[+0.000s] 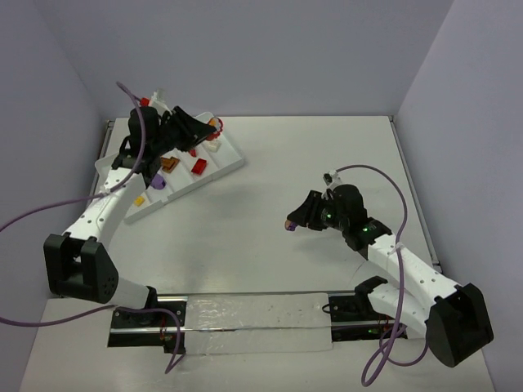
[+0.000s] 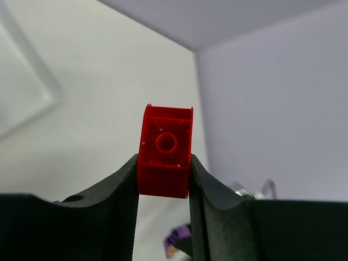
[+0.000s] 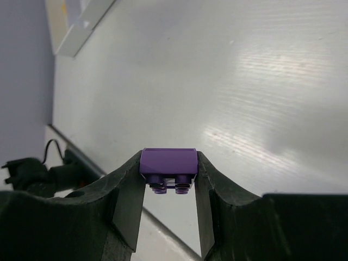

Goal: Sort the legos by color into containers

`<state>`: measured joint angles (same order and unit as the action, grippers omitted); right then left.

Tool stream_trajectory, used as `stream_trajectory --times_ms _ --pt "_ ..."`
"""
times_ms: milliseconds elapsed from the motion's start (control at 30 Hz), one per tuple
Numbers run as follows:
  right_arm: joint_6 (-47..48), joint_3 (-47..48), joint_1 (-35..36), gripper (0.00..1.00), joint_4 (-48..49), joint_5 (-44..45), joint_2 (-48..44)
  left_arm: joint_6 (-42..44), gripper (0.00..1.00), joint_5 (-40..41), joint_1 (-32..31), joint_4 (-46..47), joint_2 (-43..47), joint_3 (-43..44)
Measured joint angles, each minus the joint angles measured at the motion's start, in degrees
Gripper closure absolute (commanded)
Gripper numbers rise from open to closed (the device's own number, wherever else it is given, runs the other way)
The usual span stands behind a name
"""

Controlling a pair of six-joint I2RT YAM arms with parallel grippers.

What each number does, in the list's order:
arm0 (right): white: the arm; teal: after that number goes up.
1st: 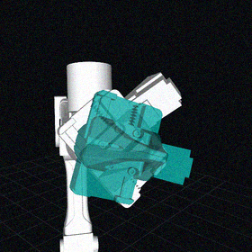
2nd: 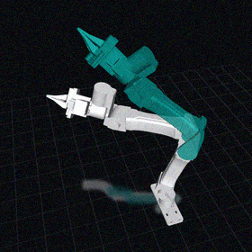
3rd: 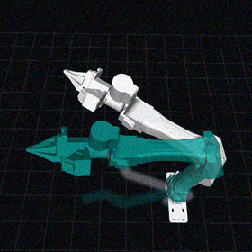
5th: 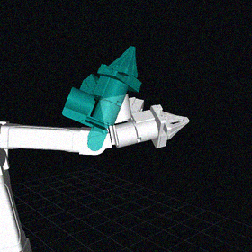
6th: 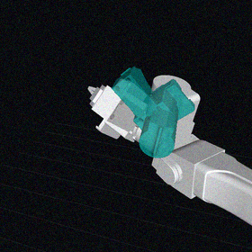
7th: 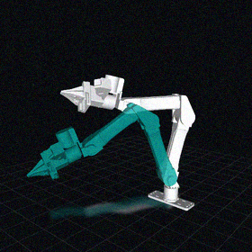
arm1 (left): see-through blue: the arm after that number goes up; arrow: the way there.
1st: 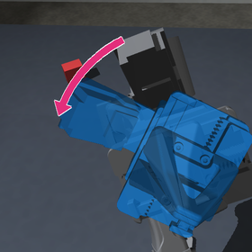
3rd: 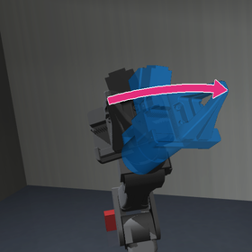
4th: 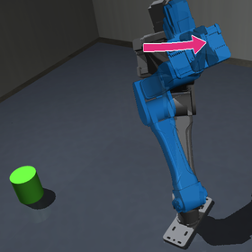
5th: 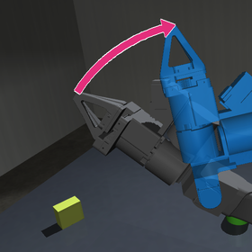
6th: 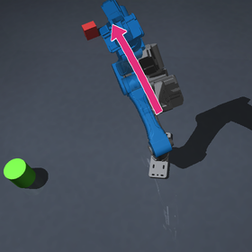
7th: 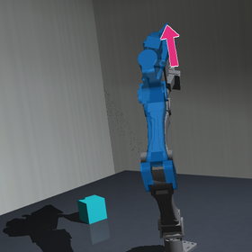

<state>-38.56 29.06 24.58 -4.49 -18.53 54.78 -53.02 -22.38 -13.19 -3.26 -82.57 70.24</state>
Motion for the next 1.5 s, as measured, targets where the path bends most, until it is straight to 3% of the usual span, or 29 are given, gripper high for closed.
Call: stream_trajectory --times_ms 167,400,567,967,1067,1100,1233,1300,1500 --pt "2.3 1.8 0.0 1.00 -2.9 3.6 0.0 9.4 1.00 18.2 -0.3 -16.4 -5.8 9.2" --pt "3.2 1.9 0.0 1.00 -5.8 5.5 -0.4 13.9 1.00 33.0 -0.3 -28.6 -23.1 15.8" --pt "3.5 1.9 0.0 1.00 -6.9 6.1 -1.3 15.5 1.00 38.7 -0.2 -33.0 -29.7 23.4" --pt "4.0 1.9 0.0 1.00 -8.4 6.7 -1.6 17.4 0.99 42.6 1.8 -36.0 -43.3 43.4" --pt "4.0 1.9 0.0 1.00 -9.0 7.2 -2.3 17.9 0.91 43.1 2.3 -36.8 -47.1 46.4" --pt "4.0 1.9 0.0 1.00 -9.1 7.3 -2.6 18.0 0.84 43.2 2.4 -37.1 -48.0 47.2" --pt "4.0 1.9 0.0 1.00 -9.4 7.4 -3.1 18.8 0.33 43.3 2.8 -38.1 -50.4 49.5" --pt "4.0 1.9 0.0 1.00 -9.7 7.4 -3.3 19.3 0.18 43.2 3.0 -38.2 -50.6 49.9" --pt "4.0 1.9 0.0 1.00 -10.1 7.3 -3.3 20.1 0.13 41.4 3.3 -38.1 -50.5 50.0"
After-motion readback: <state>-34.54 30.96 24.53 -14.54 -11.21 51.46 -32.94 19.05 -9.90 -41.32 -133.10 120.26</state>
